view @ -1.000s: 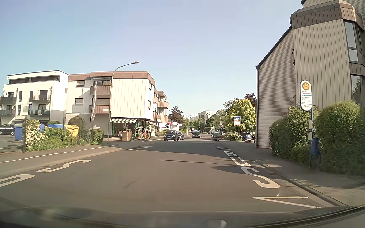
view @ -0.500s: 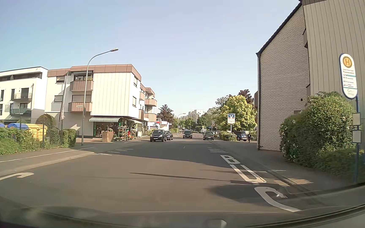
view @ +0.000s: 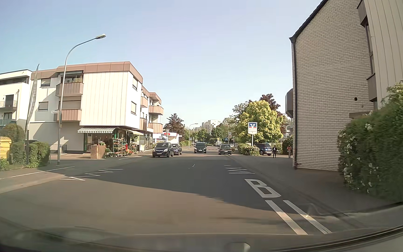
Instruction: Follow the waypoints while adhering to traffic rules and regulations
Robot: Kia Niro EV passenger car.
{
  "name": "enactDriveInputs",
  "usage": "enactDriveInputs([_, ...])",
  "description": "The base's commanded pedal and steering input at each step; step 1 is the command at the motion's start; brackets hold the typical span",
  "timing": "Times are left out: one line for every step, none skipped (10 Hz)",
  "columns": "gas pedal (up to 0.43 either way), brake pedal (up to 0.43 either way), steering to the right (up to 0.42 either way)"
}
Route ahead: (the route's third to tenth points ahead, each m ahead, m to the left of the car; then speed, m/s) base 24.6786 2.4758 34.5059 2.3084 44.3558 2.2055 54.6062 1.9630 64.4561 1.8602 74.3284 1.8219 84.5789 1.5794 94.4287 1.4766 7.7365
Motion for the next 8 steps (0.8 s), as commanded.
enactDriveInputs([0.000, 0.030, 0.015])
enactDriveInputs([0.000, 0.030, 0.015])
enactDriveInputs([0.000, 0.030, 0.014])
enactDriveInputs([0.000, 0.030, 0.013])
enactDriveInputs([0.000, 0.030, 0.012])
enactDriveInputs([0.000, 0.030, 0.011])
enactDriveInputs([0.000, 0.030, 0.009])
enactDriveInputs([0.000, 0.030, 0.006])
